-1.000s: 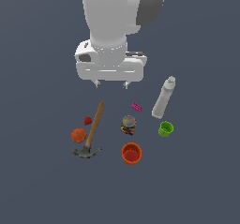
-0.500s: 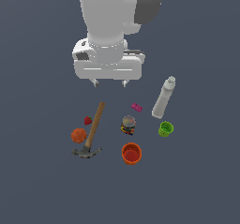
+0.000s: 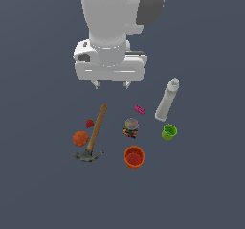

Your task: Pick up a designated object from a clutter of objects.

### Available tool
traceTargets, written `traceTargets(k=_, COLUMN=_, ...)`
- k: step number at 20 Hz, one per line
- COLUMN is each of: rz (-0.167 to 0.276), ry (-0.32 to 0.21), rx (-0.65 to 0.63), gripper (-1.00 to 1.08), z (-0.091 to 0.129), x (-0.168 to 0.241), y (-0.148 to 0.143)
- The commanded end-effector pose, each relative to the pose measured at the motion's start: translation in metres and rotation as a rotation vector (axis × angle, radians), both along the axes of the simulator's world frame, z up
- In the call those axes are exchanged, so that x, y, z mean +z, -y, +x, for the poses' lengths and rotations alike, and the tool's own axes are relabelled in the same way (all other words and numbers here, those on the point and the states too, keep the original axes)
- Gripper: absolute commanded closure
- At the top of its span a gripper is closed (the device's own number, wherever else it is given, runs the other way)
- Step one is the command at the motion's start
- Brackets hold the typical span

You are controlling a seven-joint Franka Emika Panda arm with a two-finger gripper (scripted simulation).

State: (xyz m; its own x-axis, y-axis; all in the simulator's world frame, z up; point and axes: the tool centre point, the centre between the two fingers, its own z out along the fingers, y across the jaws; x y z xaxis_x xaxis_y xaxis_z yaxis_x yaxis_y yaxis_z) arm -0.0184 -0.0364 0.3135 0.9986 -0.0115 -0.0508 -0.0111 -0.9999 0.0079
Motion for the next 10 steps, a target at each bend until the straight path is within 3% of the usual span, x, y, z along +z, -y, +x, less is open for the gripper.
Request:
traceTargets(k=1, rz=-0.001, ry=0.0, rx=0.017, gripper=-0.92, z=0.0, x=-0.006, y=-0.003)
traceTargets(k=10, rz=-0.008, ry=0.006, rx=0.154, gripper=-0.92, z=-0.004, x=-0.053, y=-0.026)
